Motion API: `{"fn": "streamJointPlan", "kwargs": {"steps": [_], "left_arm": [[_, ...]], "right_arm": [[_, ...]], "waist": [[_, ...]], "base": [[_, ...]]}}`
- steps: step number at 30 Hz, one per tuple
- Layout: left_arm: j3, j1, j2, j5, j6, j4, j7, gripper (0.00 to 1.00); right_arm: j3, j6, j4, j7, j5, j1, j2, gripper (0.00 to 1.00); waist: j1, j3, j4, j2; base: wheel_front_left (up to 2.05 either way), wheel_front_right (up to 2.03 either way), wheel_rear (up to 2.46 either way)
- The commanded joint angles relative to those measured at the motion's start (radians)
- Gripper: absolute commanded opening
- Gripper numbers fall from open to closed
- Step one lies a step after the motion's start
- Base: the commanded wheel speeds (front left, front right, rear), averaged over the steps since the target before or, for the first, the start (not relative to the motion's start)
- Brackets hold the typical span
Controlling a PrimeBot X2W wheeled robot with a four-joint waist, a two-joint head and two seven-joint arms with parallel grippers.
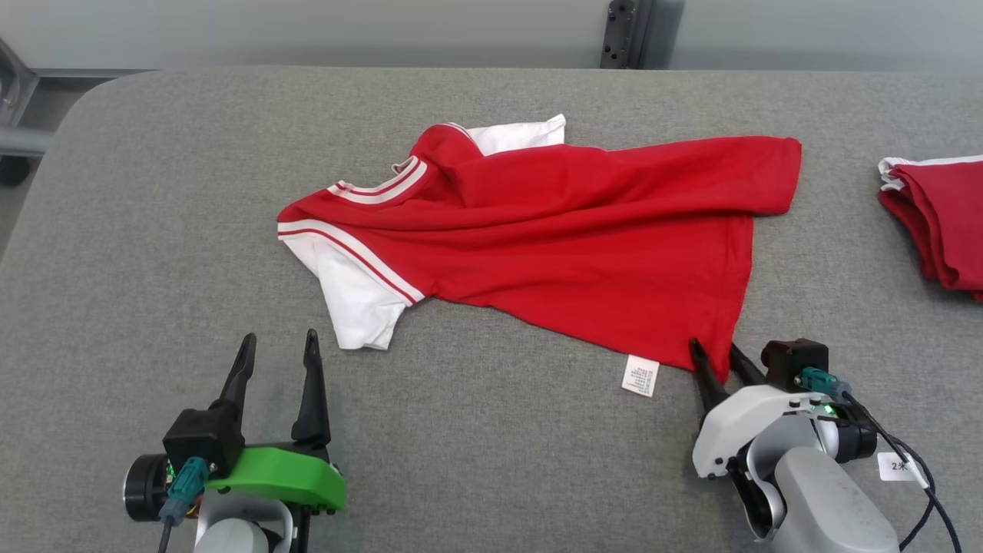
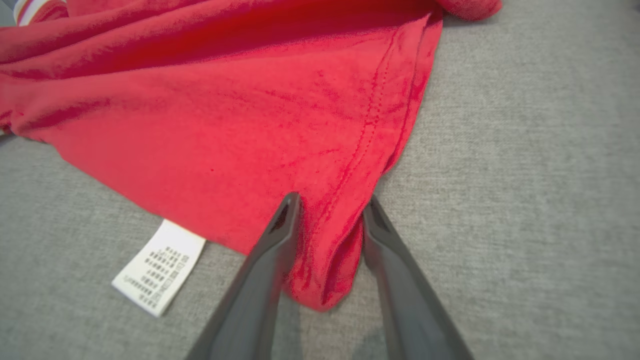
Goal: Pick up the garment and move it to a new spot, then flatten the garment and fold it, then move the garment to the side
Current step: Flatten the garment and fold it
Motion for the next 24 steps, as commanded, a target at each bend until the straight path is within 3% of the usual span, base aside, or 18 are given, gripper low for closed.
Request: {"fn": "streamJointPlan", "kwargs": {"steps": [1,14,24], "left_arm": [[0.011,0.019,0.0,0.004,-0.001,-0.009,-0.003,1.0],[0.036,0.058,-0.021,0.019,-0.025,-0.015,-0.003,1.0],[0.014,0.043,-0.037,0.006,-0.054,0.05,-0.003,1.0]], "right_arm": [[0.003,0.0,0.031,-0.002,0.003,-0.002,0.002,0.0],[-0.205,-0.001,0.057,-0.068,-0.11,-0.07,-0.025,0.0],[-0.25,-0.001,0.06,-0.071,-0.137,-0.085,-0.041,0.0]], "waist": [[0.0,-0.007,0.009,0.0],[0.0,0.002,-0.056,0.0],[0.0,0.003,-0.089,0.0]], "base": [[0.0,0.0,0.0],[0.0,0.0,0.0],[0.0,0.0,0.0]]}}
